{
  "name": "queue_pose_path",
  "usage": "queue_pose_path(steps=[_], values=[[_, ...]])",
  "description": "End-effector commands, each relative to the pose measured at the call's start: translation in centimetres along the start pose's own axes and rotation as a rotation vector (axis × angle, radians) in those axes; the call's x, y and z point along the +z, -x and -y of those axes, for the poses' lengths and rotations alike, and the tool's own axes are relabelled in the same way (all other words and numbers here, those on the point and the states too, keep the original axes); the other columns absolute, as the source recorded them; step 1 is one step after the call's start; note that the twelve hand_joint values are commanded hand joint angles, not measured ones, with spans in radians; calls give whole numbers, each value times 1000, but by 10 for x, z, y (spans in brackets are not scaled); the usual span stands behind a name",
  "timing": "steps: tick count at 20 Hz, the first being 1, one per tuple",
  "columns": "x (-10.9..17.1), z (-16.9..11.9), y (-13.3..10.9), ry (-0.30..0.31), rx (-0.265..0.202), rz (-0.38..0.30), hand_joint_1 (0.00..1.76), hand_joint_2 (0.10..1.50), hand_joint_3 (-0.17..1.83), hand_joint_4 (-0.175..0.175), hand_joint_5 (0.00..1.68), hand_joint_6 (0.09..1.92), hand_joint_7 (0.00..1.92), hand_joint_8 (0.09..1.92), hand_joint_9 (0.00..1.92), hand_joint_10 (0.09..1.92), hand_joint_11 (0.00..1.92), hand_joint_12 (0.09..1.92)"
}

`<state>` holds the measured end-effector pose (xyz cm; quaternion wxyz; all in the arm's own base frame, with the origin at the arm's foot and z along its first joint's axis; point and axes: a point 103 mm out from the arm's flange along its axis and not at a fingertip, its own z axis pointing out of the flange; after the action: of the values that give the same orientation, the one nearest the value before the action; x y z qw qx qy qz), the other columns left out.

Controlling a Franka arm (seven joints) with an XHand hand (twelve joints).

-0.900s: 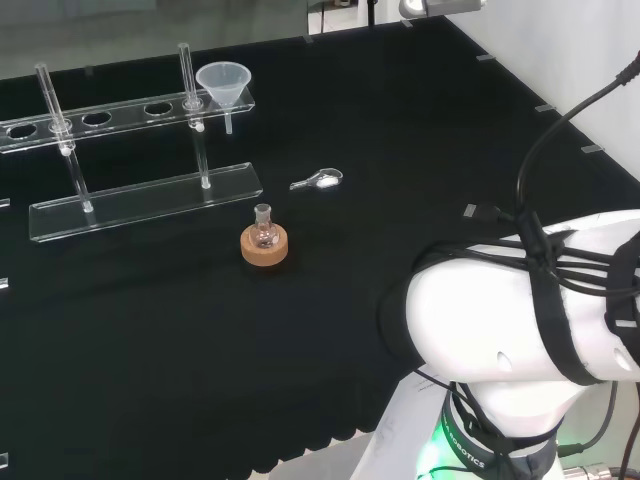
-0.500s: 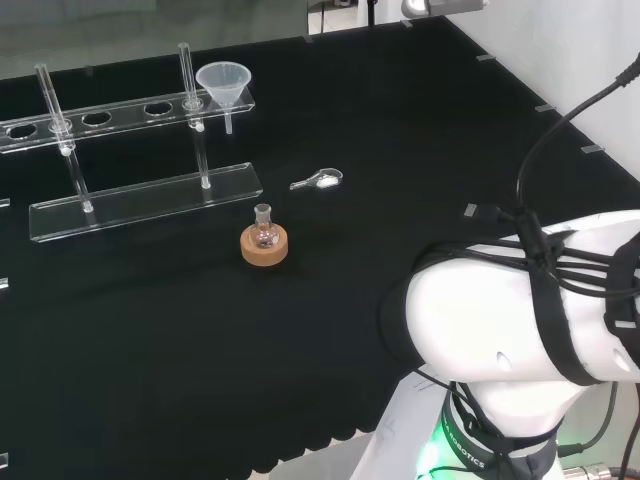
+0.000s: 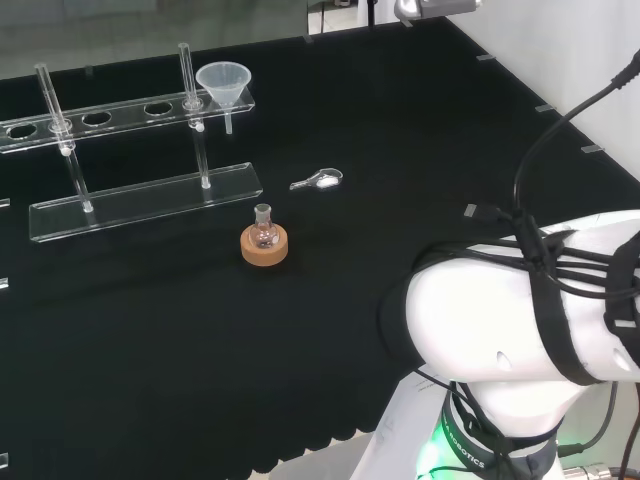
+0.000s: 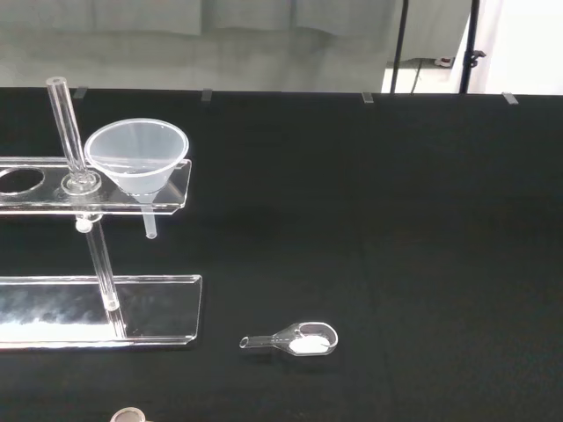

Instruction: Pick up the funnel from the transparent funnel stand.

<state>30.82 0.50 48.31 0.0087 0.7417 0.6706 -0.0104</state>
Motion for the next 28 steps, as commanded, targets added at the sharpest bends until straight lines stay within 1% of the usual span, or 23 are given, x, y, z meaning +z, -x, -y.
queue_pose_path(steps=[1,10,13,16,18,21,24,26,28], values=[[5,-9,-18,-11,21,24,0,1203,298,52,96,87,76,88,119,545,0,1308],[22,-35,-20,-47,63,50,0,1198,302,51,97,87,74,91,121,551,0,1307],[28,-44,-22,-56,66,65,0,1194,302,50,98,87,74,92,122,553,0,1307],[33,-57,-22,-88,65,84,0,1174,295,48,96,87,78,96,124,557,0,1307],[37,-70,-22,-105,58,96,18,1147,283,49,88,87,75,96,120,560,0,1308],[43,-96,-24,-123,42,103,108,1092,257,49,81,87,87,108,120,575,0,1319],[51,-123,-28,-145,5,119,185,1048,239,42,100,87,134,140,149,603,0,1340],[59,-141,-33,-157,-16,114,250,1021,228,36,123,87,158,159,168,619,0,1351],[67,-157,-37,-167,-43,106,301,998,231,31,145,87,148,231,173,646,0,1368]])
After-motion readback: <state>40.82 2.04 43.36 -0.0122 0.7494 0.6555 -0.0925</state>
